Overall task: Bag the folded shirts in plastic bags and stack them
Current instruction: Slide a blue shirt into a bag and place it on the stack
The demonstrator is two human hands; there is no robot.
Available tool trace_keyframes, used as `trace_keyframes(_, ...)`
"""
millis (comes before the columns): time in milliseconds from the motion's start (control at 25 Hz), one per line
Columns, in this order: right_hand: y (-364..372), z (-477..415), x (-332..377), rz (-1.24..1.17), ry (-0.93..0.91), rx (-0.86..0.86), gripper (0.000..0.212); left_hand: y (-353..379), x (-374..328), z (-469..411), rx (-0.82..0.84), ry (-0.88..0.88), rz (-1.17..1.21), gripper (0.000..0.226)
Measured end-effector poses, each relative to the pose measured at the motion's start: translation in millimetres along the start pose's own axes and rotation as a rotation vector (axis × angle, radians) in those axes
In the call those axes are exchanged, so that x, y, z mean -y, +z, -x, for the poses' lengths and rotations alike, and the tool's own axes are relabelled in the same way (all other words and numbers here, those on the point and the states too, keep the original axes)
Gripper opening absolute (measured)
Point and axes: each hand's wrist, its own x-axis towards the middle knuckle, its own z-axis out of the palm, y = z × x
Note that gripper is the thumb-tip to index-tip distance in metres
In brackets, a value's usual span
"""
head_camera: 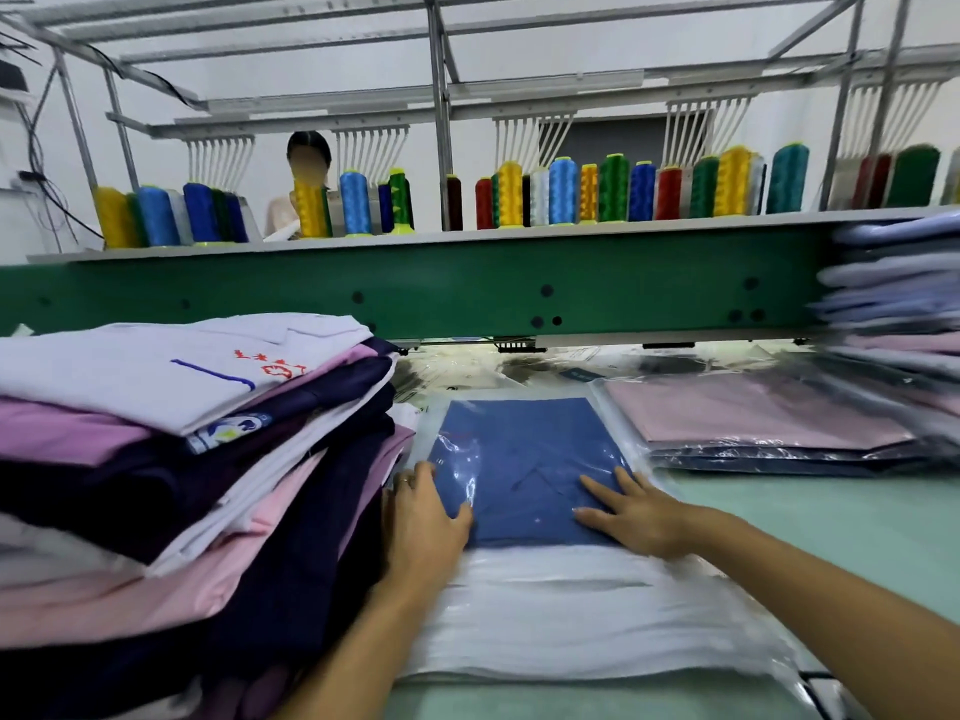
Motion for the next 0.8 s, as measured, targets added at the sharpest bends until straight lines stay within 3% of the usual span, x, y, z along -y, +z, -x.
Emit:
trace_keyframes(80, -2.1, -2.0, -3.7, -0.072, 0.053, 0.001, 0.07, -7.8, 5.3, -3.9, -0.016, -0.061, 0.299, 0.046)
trace_keyframes(160, -4.2, -2.8, -6.7, -0.139, 0.083, -0.114, 0.076, -17.2, 7.5, -10.2, -0.017, -0.189, 0.599, 0.047)
trace_keyframes(280, -9.5, 3.8, -0.2, -0.202, -0.04, -0.331, 0.064, -27.7, 1.5, -18.0, 0.02, -0.382, 1.011, 0.05)
trace_keyframes(360, -14.7, 10.9, 13.2, -0.348, -0.167, -0.395, 0.057, -34.6, -3.5, -18.7, 0.098, -0.497, 1.213, 0.031)
trace_keyframes(440, -18.2, 19.5, 32.1, -0.464, -0.273, -0.448, 0.043, -41.2, -7.3, -13.0, 0.286, -0.566, 1.166, 0.014)
trace_keyframes(560, -21.4, 32.5, 62.5, -0.515, -0.403, -0.51, 0.022, -45.8, -5.7, -5.8, 0.558, -0.571, 1.042, 0.025)
trace_keyframes(720, -23.6, 47.6, 86.3, -0.464, -0.525, -0.564, 0.016, -62.3, -13.2, 3.8, 0.775, -0.534, 0.977, 0.012)
trace_keyframes(800, -23.3, 50.7, 90.1, -0.415, -0.527, -0.589, 0.01, -66.6, -14.4, 8.9, 0.944, -0.504, 0.916, 0.025)
